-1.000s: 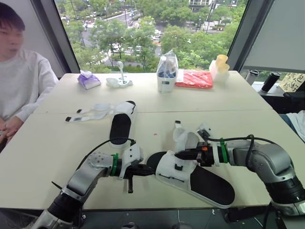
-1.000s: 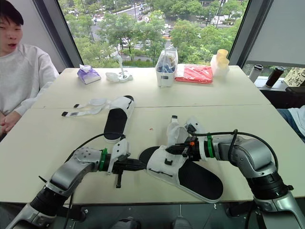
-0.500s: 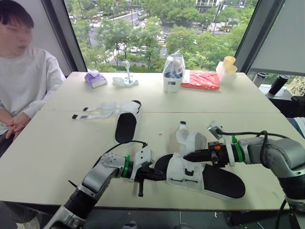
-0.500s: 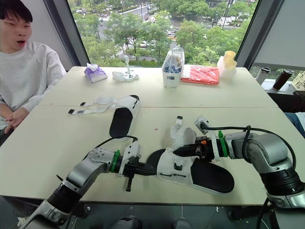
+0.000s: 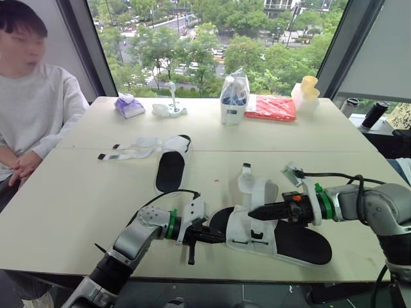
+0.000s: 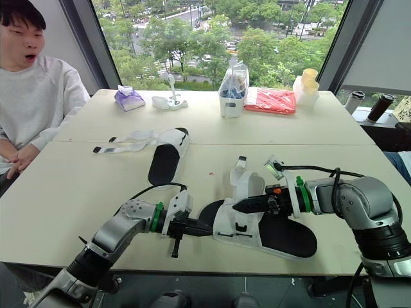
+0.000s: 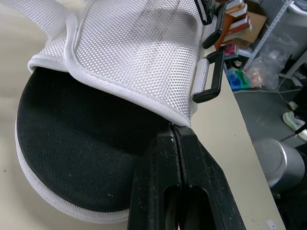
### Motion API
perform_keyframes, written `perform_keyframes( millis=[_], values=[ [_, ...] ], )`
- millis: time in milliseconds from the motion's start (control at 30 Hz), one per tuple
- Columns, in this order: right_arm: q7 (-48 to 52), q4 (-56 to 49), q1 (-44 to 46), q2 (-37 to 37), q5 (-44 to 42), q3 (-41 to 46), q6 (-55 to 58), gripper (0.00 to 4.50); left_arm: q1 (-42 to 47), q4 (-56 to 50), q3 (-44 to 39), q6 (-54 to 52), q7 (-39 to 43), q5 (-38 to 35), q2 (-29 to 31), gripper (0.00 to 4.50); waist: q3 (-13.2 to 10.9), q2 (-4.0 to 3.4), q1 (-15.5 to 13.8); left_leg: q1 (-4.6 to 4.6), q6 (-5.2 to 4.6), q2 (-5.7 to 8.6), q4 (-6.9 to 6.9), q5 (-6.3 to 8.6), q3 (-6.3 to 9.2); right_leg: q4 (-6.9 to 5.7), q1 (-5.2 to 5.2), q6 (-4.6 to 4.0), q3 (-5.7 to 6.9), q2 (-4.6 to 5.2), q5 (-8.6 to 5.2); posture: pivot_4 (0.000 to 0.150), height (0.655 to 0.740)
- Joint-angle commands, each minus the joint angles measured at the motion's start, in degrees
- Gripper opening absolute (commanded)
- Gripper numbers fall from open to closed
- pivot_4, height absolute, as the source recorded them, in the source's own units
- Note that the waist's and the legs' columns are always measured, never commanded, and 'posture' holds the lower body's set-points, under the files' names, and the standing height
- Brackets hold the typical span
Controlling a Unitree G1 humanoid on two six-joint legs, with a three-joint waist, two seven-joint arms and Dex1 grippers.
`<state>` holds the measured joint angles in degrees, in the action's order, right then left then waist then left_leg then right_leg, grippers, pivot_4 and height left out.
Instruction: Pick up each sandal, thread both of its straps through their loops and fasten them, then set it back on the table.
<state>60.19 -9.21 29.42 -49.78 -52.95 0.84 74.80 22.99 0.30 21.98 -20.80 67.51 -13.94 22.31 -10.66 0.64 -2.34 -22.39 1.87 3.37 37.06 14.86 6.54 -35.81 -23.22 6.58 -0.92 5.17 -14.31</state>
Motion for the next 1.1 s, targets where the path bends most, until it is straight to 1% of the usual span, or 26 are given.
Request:
perform_keyframes(
  millis=[33, 133, 533, 800, 1000, 1100],
  values=[
    [1.13, -0.87, 0.43, -0.94, -0.25, 0.66, -0.99, 0.04, -1.58, 1.40, 3.73, -0.97, -0.36, 2.19, -0.20, 0.00, 0.00, 0.00, 0.01, 0.00, 0.00, 0.00, 0.00, 0.00, 0.00, 0.00, 0.00, 0.00, 0.00, 0.00, 0.00, 0.150, 0.7400],
    [1.25, -0.68, -0.24, -1.18, 0.78, 0.02, -2.03, 0.04, -1.69, 1.28, 3.67, -0.95, -0.47, 2.14, -0.15, 0.00, 0.00, 0.00, 0.00, 0.00, 0.00, 0.00, 0.00, 0.00, -0.01, 0.00, 0.00, 0.01, 0.00, 0.00, 0.00, 0.150, 0.7400],
    [2.09, -3.71, -4.46, -1.91, 0.32, -0.60, -2.39, 0.04, -1.86, 1.30, 3.35, -0.86, -1.06, 2.13, -0.15, 0.00, 0.00, 0.00, 0.08, 0.00, -0.01, -0.01, -0.01, 0.01, -0.01, 0.03, 0.00, 0.01, 0.01, 0.00, 0.01, 0.150, 0.7400],
    [3.98, -6.25, -6.42, -5.25, 6.37, -5.09, -9.31, 0.04, -1.87, 1.51, 3.21, -1.00, -1.61, 1.93, -0.17, 0.00, 0.00, 0.00, 0.14, 0.00, -0.04, -0.01, -0.02, 0.03, -0.02, 0.06, 0.00, 0.02, 0.01, 0.00, 0.01, 0.150, 0.7400],
    [4.47, -8.00, -5.90, -5.47, 5.53, -4.39, -8.92, 0.04, -1.91, 1.56, 3.29, -1.49, -1.42, 1.59, -0.18, 0.00, 0.01, -0.02, 0.16, 0.00, -0.05, -0.03, -0.02, 0.04, -0.04, 0.06, -0.01, 0.02, 0.01, -0.01, 0.01, 0.150, 0.7400],
    [3.07, -9.25, -5.83, -5.11, 5.61, -4.05, -8.38, 0.04, -1.89, 1.64, 3.35, -1.44, -1.34, 1.56, -0.24, 0.00, 0.01, -0.02, 0.16, 0.00, -0.05, -0.04, -0.03, 0.04, -0.03, 0.06, -0.02, 0.02, 0.01, -0.01, 0.01, 0.150, 0.7400]
  ],
)
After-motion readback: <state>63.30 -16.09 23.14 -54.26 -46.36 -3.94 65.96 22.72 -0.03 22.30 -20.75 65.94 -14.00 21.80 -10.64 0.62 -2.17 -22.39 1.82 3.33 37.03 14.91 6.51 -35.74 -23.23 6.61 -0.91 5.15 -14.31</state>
